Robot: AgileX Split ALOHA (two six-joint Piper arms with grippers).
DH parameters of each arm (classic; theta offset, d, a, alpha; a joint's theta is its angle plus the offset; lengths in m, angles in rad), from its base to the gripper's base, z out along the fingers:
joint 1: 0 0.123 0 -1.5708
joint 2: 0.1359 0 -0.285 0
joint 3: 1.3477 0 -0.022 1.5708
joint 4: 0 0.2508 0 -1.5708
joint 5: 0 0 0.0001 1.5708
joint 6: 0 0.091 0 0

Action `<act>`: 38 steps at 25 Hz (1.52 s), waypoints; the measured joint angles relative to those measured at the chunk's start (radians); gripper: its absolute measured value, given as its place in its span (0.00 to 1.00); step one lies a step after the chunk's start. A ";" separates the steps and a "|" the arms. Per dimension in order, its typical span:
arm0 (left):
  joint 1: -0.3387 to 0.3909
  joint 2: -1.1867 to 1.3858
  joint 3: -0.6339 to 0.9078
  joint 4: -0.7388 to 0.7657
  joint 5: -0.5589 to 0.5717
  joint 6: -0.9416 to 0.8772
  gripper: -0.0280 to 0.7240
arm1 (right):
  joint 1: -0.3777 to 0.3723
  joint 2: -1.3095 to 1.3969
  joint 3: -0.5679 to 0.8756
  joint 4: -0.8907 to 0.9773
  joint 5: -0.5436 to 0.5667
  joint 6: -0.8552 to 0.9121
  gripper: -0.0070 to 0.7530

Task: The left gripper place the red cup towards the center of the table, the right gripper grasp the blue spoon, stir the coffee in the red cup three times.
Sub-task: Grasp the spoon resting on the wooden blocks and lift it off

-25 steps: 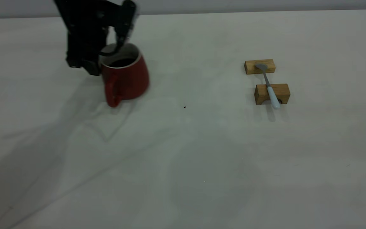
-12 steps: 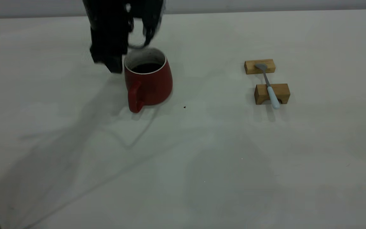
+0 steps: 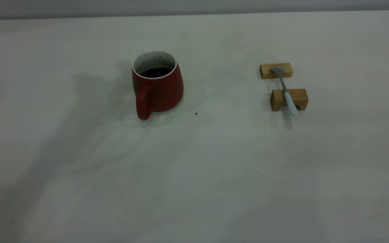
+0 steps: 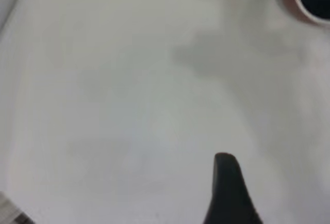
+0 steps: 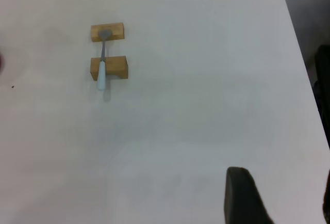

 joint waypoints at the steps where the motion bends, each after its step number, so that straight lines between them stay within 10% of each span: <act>1: 0.000 -0.038 0.000 0.003 0.000 -0.033 0.77 | 0.000 0.000 0.000 0.000 0.000 0.000 0.55; 10: 0.000 -0.367 0.061 0.003 0.000 -0.265 0.77 | 0.000 0.000 0.000 0.000 0.000 0.000 0.55; 19: 0.007 -1.067 0.583 -0.020 0.000 -0.419 0.77 | 0.000 0.000 0.000 0.000 0.000 0.000 0.55; 26: 0.246 -1.494 0.913 -0.045 0.000 -0.458 0.77 | 0.000 0.000 0.000 0.000 0.000 0.000 0.55; 38: 0.389 -1.848 1.294 -0.155 -0.006 -0.458 0.77 | 0.000 0.000 0.000 0.000 0.000 -0.001 0.55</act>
